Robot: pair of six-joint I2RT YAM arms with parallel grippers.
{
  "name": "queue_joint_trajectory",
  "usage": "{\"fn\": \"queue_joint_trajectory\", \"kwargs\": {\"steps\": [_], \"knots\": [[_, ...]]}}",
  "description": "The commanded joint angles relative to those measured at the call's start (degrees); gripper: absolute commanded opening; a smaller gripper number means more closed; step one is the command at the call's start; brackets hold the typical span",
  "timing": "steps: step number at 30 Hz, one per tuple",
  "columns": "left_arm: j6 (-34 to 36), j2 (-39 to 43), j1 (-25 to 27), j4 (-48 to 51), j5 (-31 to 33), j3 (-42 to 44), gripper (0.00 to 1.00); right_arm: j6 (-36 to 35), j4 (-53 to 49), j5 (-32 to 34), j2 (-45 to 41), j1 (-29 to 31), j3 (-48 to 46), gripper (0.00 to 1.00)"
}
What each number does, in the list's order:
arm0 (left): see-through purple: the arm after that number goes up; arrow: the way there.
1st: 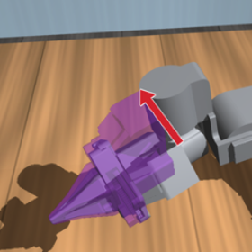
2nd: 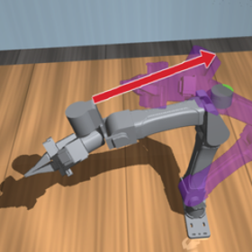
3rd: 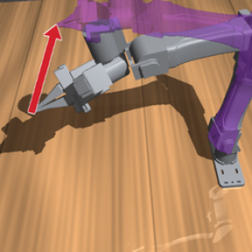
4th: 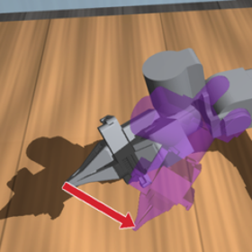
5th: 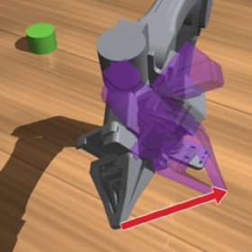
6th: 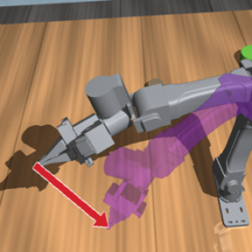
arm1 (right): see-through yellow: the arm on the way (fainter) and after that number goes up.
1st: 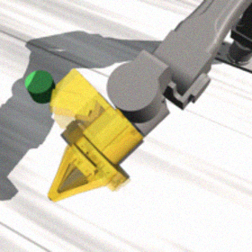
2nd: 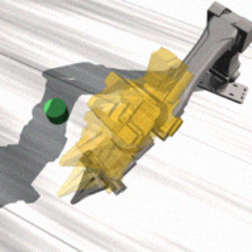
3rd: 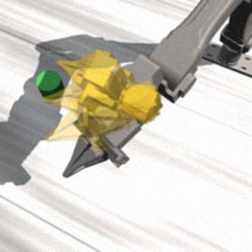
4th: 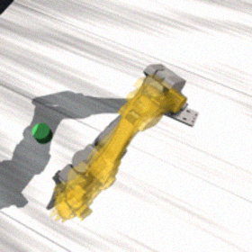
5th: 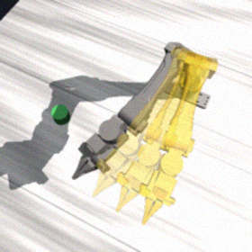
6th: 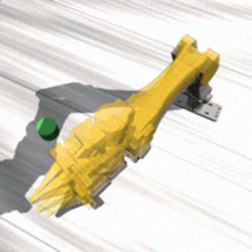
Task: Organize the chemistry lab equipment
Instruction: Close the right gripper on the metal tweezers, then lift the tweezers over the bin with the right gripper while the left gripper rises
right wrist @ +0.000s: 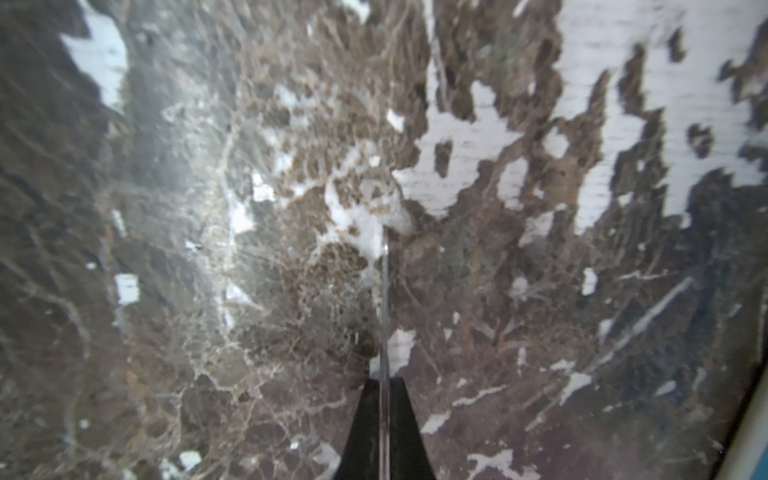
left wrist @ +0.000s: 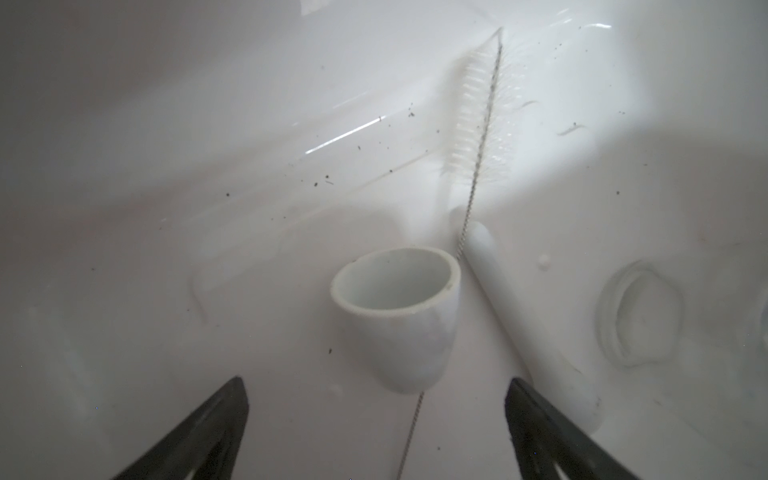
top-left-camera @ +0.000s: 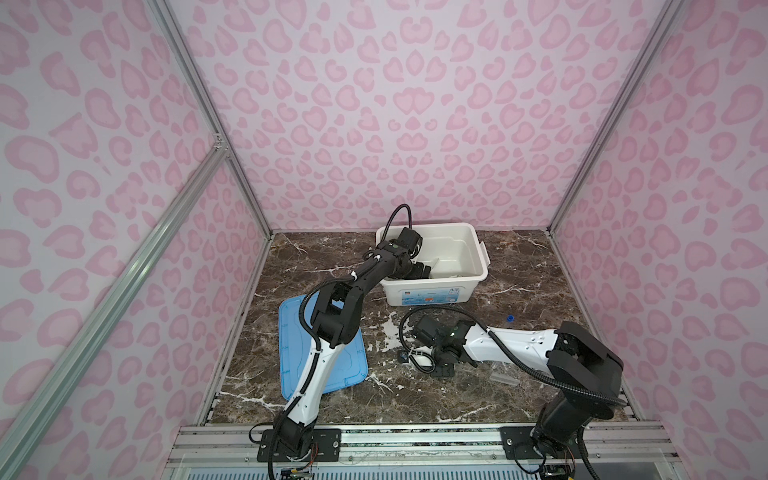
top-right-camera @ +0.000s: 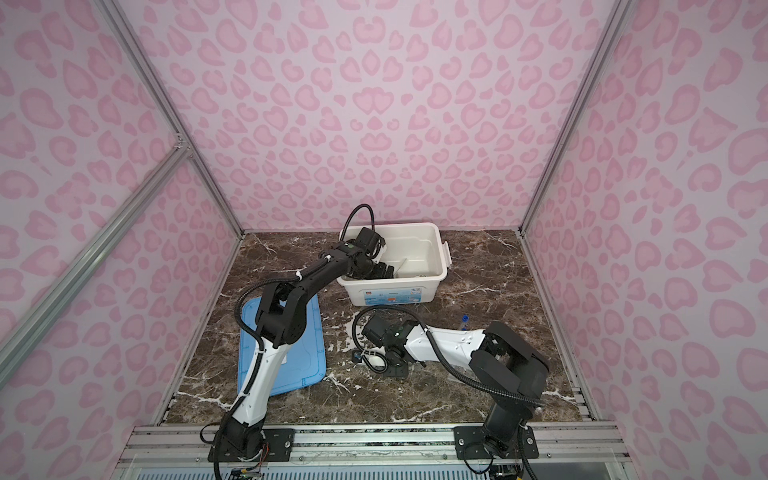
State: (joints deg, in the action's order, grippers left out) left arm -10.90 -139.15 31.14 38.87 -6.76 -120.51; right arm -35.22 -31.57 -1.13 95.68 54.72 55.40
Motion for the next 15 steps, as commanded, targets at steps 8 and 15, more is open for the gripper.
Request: {"fn": "queue_joint_trajectory", "kwargs": {"steps": [8, 15], "knots": [[0.1, 27.0, -0.2, 0.1, 0.6, -0.9, 0.98, 3.5, 0.6, -2.7, -8.2, -1.9, 2.0, 0.00], [0.2, 28.0, -0.2, 0.1, 0.5, -0.8, 0.98, 7.5, 1.8, -7.2, -15.5, -6.8, 6.5, 0.00]]}}
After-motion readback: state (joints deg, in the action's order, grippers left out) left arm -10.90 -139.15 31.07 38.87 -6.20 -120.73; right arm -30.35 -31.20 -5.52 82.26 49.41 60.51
